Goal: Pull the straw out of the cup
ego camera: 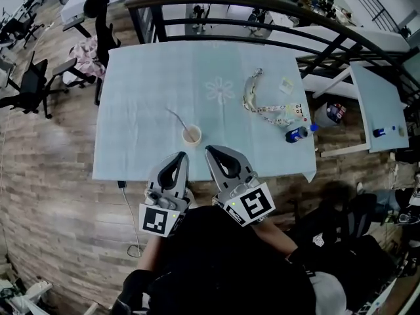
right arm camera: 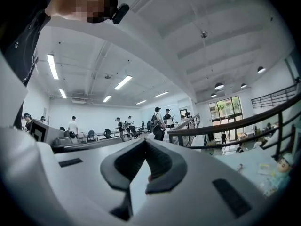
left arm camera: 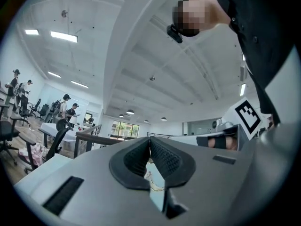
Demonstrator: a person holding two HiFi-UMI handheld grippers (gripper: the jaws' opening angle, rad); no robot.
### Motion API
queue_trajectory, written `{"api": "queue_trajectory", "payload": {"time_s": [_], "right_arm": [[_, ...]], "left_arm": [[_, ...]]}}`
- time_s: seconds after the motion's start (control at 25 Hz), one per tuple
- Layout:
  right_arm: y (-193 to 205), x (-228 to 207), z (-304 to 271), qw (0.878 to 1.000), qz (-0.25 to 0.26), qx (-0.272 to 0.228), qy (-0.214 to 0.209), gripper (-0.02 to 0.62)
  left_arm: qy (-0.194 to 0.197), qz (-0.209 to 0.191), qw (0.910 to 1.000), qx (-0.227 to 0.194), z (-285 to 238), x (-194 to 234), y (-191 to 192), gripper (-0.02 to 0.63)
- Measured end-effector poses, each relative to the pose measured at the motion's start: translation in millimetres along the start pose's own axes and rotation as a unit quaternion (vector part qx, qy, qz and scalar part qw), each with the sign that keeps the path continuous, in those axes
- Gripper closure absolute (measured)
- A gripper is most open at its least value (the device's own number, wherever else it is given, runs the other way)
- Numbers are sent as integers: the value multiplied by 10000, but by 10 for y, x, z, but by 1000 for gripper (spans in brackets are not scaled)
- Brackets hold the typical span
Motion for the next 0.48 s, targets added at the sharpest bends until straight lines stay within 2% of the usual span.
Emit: {"api": "queue_trajectory", "payload": {"time_s": [0.24, 0.48], "right_arm": [[39, -72, -331, 9992, 26, 36, 409, 586], [113, -127, -589, 9965, 34, 165, 817, 586]], "left_arm": [[371, 85, 9992, 80, -207, 340, 11, 592], [836, 239, 9961, -123, -461, 581, -77, 592]]}}
Point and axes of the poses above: the fingertips, and each gripper's own axes: z backward along the fingers, x to its left, y out of its underside, the point moved 2 cm from there along z, backward along the fingers, and after that the axes turned 12 degrees about -y, right-handed, at the moved point
